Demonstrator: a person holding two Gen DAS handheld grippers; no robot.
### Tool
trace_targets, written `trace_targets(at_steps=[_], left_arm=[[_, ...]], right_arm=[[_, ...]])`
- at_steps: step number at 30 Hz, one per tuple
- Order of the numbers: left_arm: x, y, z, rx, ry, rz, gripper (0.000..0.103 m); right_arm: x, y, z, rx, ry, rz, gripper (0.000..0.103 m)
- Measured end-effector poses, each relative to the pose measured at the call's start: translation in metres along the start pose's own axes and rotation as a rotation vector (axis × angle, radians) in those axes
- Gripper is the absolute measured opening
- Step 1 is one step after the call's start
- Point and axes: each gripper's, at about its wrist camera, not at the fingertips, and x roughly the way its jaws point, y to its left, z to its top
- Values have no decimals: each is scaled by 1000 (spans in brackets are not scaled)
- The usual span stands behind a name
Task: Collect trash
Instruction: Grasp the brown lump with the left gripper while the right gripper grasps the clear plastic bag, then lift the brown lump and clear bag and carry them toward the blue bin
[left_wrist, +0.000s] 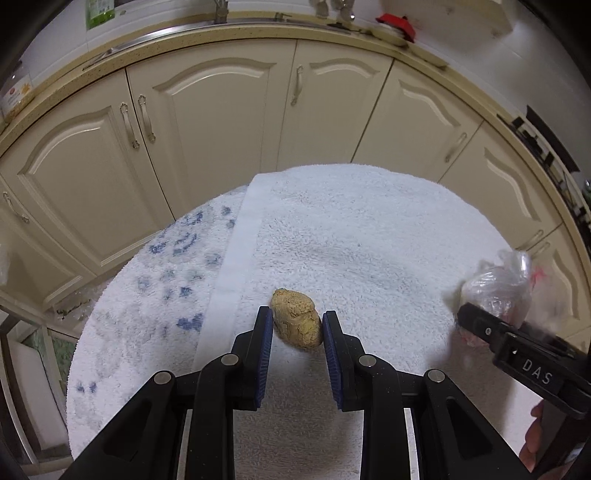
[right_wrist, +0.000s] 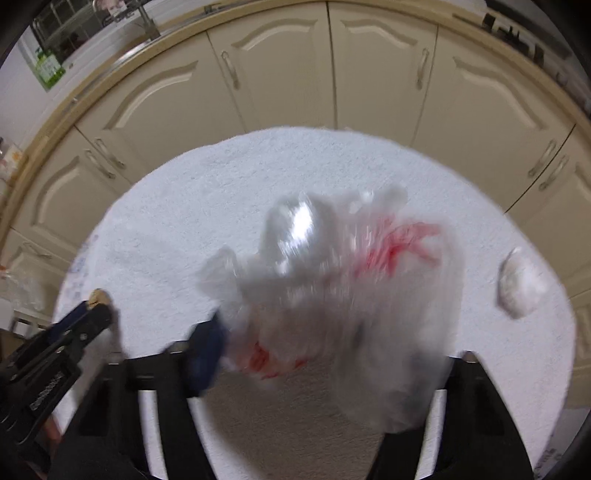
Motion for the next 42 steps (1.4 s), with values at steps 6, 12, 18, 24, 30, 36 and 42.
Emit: trace_targets(at_steps=[6,12,18,24,30,36,42], left_arm=[[-10,-17,-8,41,-10,-10,23],[-27,-38,-20,103,-21,-56,23],[-44,-42,-38,127,-19,-86,23],[-67,-45,-72,165,-17,-108,23],[-92,-44,-108,182,-31,-97,23],[-102,-41,-124,175,-25,-76,23],[-102,-43,-125,174,-16,-51,23]], right_arm=[[-29,-5,-15,-1,-43,19,40],[-61,-15,-33,-9,-89,7,30],[-76,-30,-63,8,-67,57,24],[-100,-42,-108,-10,-58,93,24],[-95,-47,-129,-12,-82,-23,96],[-65,-50,-104,105,-57,21,95],[-60,-40,-107,86,-69,56,47]])
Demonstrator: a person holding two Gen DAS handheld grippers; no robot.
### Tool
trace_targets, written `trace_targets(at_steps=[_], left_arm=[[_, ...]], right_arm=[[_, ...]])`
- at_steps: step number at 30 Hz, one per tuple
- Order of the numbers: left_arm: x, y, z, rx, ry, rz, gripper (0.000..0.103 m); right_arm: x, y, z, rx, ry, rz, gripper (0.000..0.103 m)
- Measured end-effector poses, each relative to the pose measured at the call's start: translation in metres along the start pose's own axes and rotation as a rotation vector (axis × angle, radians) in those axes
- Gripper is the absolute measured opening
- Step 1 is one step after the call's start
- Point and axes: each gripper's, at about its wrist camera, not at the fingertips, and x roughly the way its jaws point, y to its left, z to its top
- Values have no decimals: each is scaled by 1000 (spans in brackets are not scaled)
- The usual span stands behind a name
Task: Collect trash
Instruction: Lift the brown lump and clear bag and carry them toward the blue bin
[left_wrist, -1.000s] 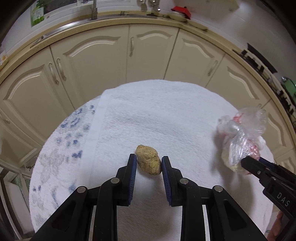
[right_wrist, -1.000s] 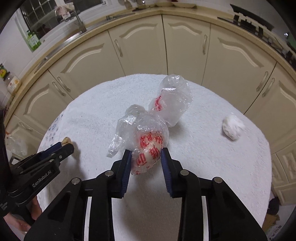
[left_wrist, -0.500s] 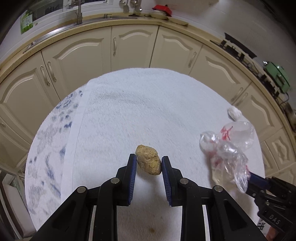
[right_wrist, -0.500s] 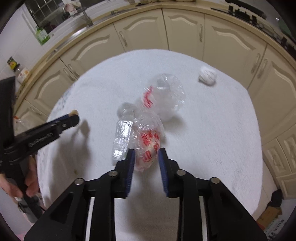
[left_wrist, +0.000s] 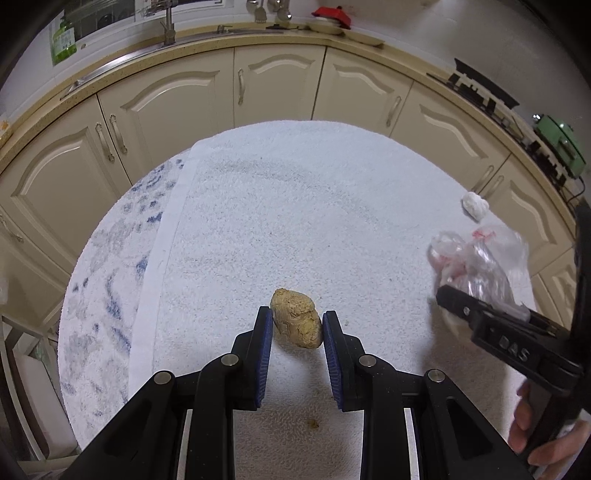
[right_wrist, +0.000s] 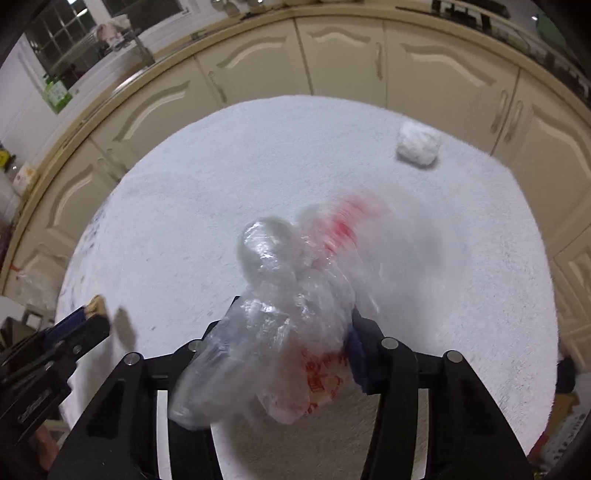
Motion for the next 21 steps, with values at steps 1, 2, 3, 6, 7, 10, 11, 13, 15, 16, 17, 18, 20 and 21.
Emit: trace_targets(at_steps=[1,2,3,6,7,10,11,13,15,16,17,18,20,21], left_arm=[[-1,-2,-1,6,-1,2,23],[-1,-6,0,10,1,1,23],[0,-9,2,13,3,-3,23],[0,-23,3,40,-1,-12,23],[-1,-29,2,51,-2,-15,23],[-2,-48,0,87,-4,-36,23],[-4,-58,-2,104,-6,-45,23],[-4,-72,-5,131,-8,-57,23],[-4,-88,-9,162,-6,-74,23],[-4,-97,-12,177,-4,-83,23],[-5,-109,-15,198,-3,-93,23],[-4,-116,-18,212,-3,-100,23],[-4,-138,-25,249,2,-119,23],[-4,-149,-29,272,6,-129,23]], right_arm=[[-3,-1,-4,10,7,18,43],[-6,-1,-7,9,7,22,43],[-12,-1,-11,-2,-6,17,43],[-31,-6,-20,-5,-36,16,43],[-37,-10,-23,3,-48,19,43],[-56,-24,-32,22,-70,11,43],[-63,-31,-36,32,-80,4,43],[-72,-44,-42,45,-92,-9,43],[-83,-59,-51,74,-103,-24,43],[-88,-67,-55,88,-109,-30,43],[-91,-73,-59,100,-113,-35,43],[-98,-84,-65,119,-119,-47,43],[-107,-101,-75,152,-127,-62,43],[-113,-111,-82,175,-133,-70,43]])
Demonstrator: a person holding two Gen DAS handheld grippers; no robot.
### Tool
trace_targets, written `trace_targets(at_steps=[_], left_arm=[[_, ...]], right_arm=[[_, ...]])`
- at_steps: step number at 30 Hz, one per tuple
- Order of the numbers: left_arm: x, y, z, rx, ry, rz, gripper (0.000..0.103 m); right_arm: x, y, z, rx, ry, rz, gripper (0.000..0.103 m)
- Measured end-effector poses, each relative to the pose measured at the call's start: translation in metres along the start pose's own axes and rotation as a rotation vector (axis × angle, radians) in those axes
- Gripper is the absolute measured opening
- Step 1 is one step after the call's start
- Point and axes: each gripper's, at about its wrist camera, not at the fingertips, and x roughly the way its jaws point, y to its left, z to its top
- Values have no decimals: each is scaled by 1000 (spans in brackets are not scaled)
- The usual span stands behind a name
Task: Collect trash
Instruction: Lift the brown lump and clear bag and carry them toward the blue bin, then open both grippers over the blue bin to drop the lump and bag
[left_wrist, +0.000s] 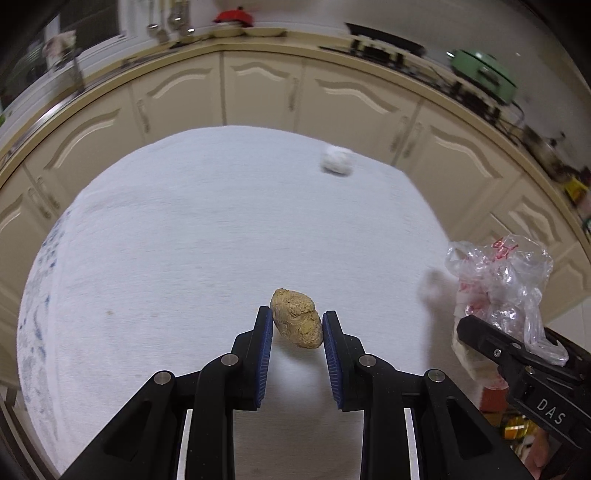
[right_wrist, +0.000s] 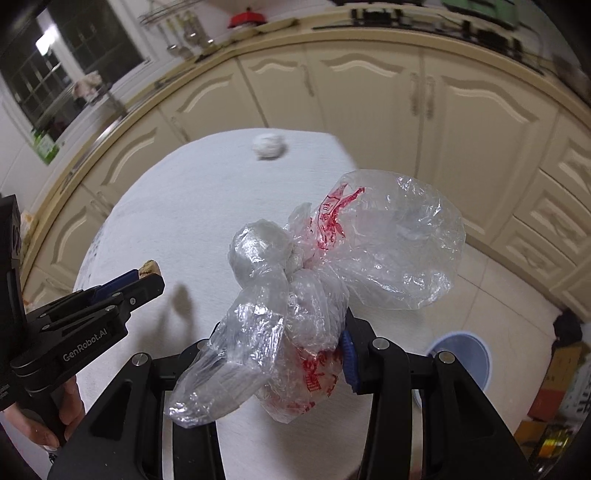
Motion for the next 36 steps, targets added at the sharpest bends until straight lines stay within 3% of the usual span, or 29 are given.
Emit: trace_targets(at_steps=[17,36], left_arm=[[50,-173,-11,319,86,-160,23],[157,-345,-15,562,217,-191,24]], right_arm=[[-79,-180,-61,324,-64,-154,43],[-100,-310,-127,602,-22,-225,43]])
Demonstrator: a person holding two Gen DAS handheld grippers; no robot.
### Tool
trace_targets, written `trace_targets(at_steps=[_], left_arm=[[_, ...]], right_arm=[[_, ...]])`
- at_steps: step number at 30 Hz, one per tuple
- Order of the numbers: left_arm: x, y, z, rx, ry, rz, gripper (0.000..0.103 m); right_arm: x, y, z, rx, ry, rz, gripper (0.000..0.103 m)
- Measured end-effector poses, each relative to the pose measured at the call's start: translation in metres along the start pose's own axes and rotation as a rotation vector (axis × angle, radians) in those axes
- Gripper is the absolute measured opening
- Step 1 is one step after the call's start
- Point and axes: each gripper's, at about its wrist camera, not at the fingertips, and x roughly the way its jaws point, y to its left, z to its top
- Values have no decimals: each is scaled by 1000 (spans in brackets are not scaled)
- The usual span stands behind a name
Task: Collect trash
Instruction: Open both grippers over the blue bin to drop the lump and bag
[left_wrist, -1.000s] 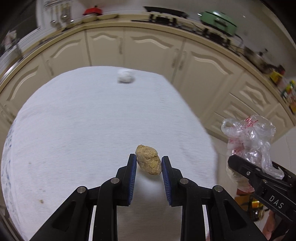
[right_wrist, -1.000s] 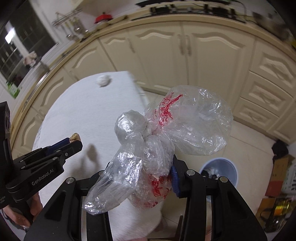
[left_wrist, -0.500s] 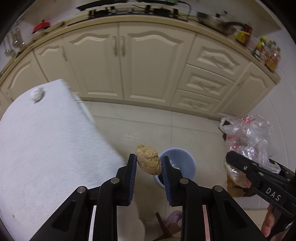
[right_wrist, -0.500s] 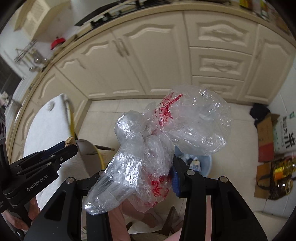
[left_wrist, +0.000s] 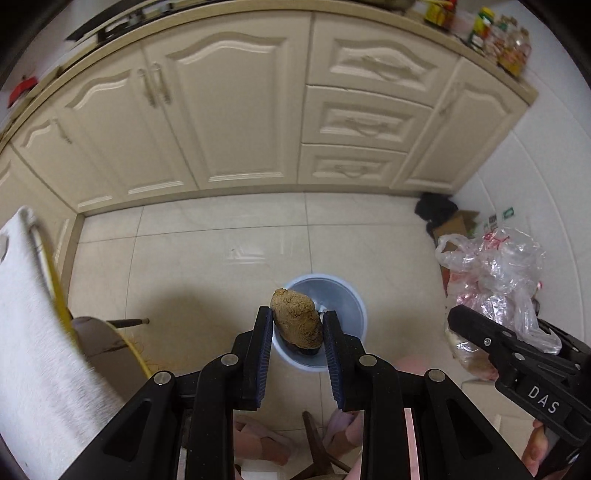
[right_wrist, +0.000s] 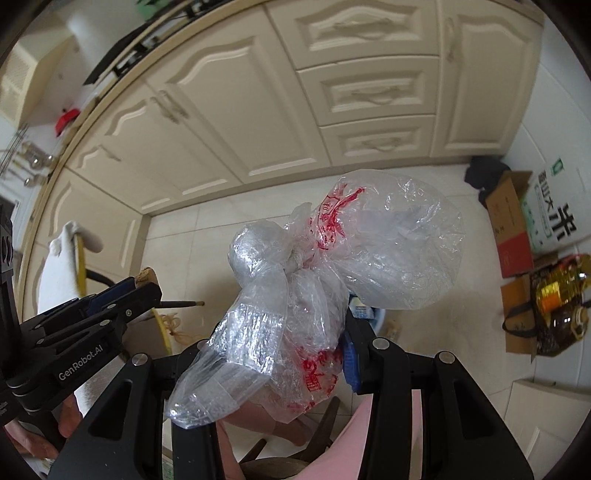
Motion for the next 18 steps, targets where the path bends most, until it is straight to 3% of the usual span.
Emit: trace_targets(at_steps=[3,5,10,18], left_arm=[[15,-16,9,28,10,10,35],[25,-24,15,42,7,20,61],[43,-41,18,58,13,51,63],[53,-23,17,8,41,85,63]], right_arm=[[3,-13,1,23,7,-4,43],[5,-19,2,37,12,-8,43],[15,-30,3,66,34,-9,43],[31,-12,9,33,64,16,46]])
